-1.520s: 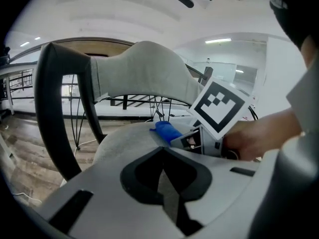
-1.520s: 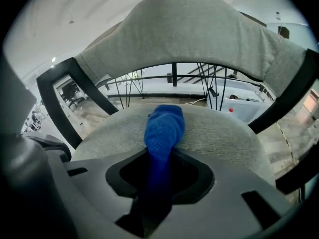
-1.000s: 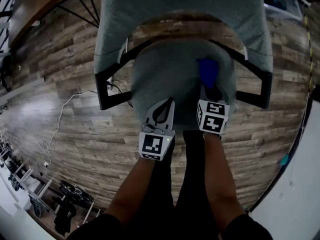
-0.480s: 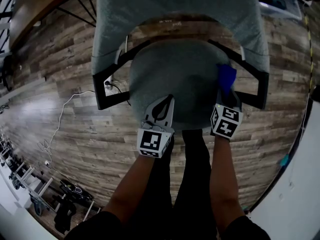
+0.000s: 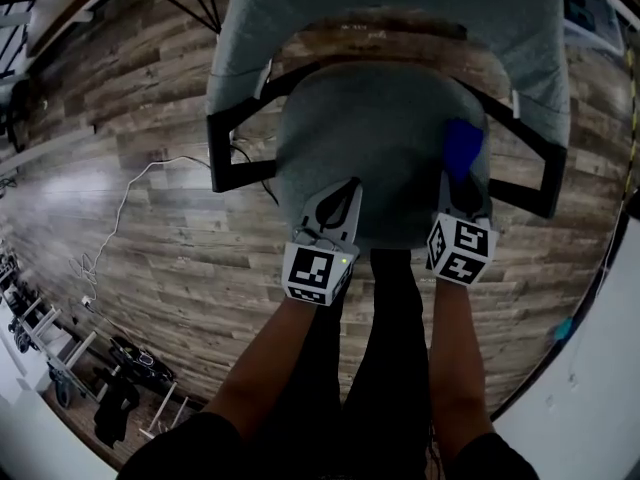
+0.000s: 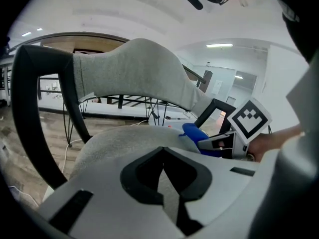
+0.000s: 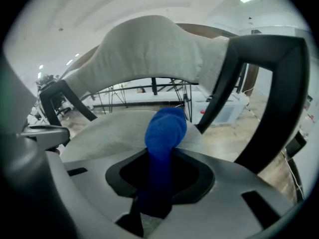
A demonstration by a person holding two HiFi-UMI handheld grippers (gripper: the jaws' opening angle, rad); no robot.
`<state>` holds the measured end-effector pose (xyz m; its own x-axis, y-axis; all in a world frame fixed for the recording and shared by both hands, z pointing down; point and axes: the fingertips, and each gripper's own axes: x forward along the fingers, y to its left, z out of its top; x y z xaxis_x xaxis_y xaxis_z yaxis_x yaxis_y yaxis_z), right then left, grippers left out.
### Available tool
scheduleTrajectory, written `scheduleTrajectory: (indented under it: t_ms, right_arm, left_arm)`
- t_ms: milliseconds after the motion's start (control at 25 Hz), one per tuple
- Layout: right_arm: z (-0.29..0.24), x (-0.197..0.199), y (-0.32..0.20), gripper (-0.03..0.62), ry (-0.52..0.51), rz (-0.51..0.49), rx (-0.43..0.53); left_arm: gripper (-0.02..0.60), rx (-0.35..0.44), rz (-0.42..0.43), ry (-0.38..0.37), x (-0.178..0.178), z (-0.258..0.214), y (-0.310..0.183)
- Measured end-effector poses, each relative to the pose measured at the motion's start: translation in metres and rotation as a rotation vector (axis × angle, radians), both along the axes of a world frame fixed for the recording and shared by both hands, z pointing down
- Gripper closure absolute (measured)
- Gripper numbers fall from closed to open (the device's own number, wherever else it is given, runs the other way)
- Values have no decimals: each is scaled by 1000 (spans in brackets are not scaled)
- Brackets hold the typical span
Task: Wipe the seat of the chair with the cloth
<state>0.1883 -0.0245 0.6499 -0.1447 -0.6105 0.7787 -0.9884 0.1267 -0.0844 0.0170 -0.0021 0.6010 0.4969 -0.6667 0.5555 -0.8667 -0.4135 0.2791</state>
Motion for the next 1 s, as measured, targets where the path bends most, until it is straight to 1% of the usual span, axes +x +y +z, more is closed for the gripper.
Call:
scheduleTrajectory:
  t_ms: [160,320,520,680,800,1000]
  right_arm:
    - [2,-54,5,480,-29,-81,-3]
    - [5,-111,13,480,-66,-158,-12]
    - [5,-179,30,480,-103,-258,-18]
    - [4,-224,47,480,-124,-322,-12]
    - [3,-255,61,480,-156,-346,-31]
    - [3,-295,81,480,-183,-406,-52]
  left_arm:
    - [580,-15,-54,-13,-28,6,7]
    - [580,0,-97,-15,-59,4,11]
    - [580,-8,-151,-26,-104,9,27]
    - [580,-23,-174,-30,-128,15,44]
    - [580,-26,-198,-35,-149,15,52]
    - [580,-37,-232,-49,-174,23,60]
